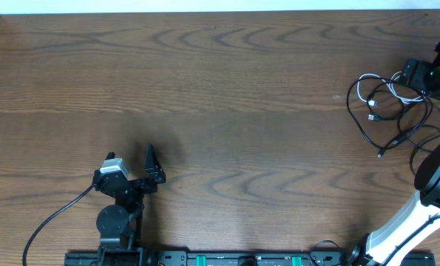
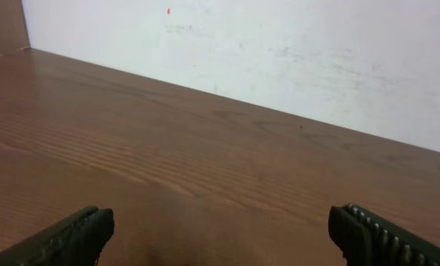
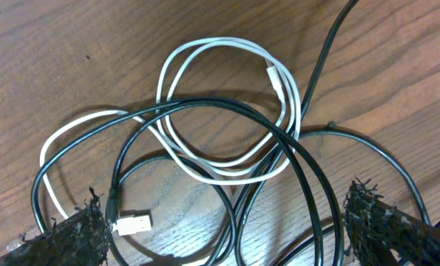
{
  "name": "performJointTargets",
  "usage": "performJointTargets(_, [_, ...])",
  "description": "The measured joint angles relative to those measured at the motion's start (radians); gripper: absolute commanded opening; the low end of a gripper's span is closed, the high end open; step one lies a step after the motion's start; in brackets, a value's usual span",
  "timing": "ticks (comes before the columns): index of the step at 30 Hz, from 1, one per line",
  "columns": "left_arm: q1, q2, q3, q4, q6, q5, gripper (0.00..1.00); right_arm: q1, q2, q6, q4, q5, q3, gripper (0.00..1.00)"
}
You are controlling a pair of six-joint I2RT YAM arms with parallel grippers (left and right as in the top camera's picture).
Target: Untangle cables
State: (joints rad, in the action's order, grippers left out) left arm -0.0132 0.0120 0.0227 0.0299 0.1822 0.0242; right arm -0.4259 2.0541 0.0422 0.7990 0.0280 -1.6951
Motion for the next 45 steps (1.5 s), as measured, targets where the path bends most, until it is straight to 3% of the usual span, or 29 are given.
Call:
performJointTargets(4, [0.0,0.0,0.0,0.0,0.0,0.0,0.99,0.009,-0.049,0.0,0.031,-0.001,0.004,0.99])
performJointTargets(8, [0.0,0.0,0.0,0.0,0.0,0.0,0.99,0.067,-0.23,0.0,0.034,-0.005,0.01,0.99])
performJointTargets(13, [0.0,0.0,0.0,0.0,0.0,-0.003,0.99,0.23,-0.571,0.0,0.023,0.004,0.001,0.99])
performJointTargets(21, [0.0,0.0,0.0,0.0,0.0,-0.004,0.99,0.482,-0.871,-0.002,0.024,0.003,-0.003,0.99])
performJointTargets(28, [0.0,0.0,0.0,0.002,0.0,-0.004,0.99,0.536,-1.079,-0.025,-0.022,-0.02,0.184,0.99])
performJointTargets(32, [0.0,0.0,0.001,0.002,0.0,-0.007,0.99,0.537,-1.246,-0.04,-0.167,-0.055,0.43,0.99])
performJointTargets(45, [0.0,-0.001,0.001,0.003,0.0,-0.012,0.99,0.537,-1.729,-0.164,-0.869,-0.054,1.078,0.99])
